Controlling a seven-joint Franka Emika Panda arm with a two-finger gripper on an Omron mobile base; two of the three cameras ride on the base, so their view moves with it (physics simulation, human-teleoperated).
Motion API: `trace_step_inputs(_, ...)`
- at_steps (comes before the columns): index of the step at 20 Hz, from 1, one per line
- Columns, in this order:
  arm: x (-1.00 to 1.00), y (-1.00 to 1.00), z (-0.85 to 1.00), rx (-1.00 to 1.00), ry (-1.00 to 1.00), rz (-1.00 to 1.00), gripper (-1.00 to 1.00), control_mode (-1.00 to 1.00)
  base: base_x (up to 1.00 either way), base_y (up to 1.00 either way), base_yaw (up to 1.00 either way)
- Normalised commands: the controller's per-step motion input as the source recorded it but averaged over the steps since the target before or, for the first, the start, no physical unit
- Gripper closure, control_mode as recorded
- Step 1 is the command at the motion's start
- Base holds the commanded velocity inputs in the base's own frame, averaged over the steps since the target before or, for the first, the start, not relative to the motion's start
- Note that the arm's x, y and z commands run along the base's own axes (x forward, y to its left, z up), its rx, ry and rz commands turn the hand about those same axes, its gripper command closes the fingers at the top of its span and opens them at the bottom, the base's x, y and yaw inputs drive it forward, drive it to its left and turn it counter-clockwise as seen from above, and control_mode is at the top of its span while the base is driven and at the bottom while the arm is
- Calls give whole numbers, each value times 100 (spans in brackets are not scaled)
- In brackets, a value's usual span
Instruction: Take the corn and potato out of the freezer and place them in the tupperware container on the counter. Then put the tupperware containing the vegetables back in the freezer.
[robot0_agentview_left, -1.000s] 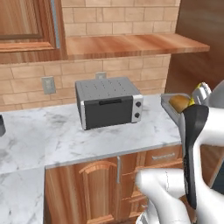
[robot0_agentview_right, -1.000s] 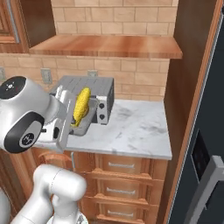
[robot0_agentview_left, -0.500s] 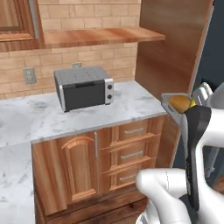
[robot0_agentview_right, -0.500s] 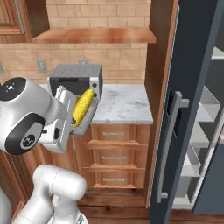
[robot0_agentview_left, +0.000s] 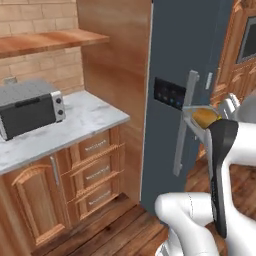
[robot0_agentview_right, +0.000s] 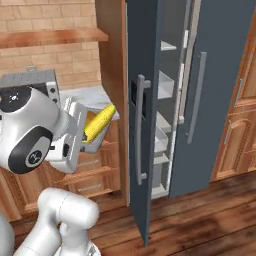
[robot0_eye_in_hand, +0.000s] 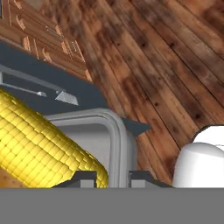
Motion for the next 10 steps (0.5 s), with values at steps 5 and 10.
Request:
trace_step_inputs(5,0,0,0,0,0,0,100,100,-8,-40,-56)
trace_step_inputs(10,0,0,0,0,0,0,100,100,3,-37,-52)
